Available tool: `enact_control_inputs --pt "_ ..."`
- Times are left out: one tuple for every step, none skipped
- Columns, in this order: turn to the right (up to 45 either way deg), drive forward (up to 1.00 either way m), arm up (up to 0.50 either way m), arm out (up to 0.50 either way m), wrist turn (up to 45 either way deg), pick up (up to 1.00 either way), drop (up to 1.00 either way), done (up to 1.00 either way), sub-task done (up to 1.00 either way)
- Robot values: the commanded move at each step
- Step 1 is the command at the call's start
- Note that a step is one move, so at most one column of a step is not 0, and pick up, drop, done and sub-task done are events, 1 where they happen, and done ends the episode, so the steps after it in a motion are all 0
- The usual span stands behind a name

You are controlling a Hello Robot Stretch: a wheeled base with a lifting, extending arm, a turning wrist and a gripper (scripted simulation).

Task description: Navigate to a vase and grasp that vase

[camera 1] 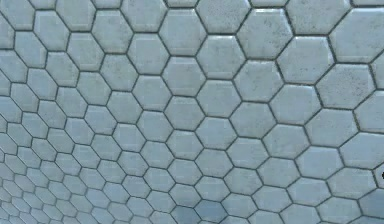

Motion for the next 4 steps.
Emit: enact_control_inputs --pt "0.0 0.00 0.00 0.00 45.0 0.00 0.00 0.00 0.00" --pt "0.0 0.00 0.00 0.00 18.0 0.00 0.00 0.00 0.00" --pt "0.0 0.00 0.00 0.00 0.0 1.00 0.00 0.00 0.00" --pt "0.0 0.00 0.00 0.00 0.0 0.00 0.00 1.00 0.00"
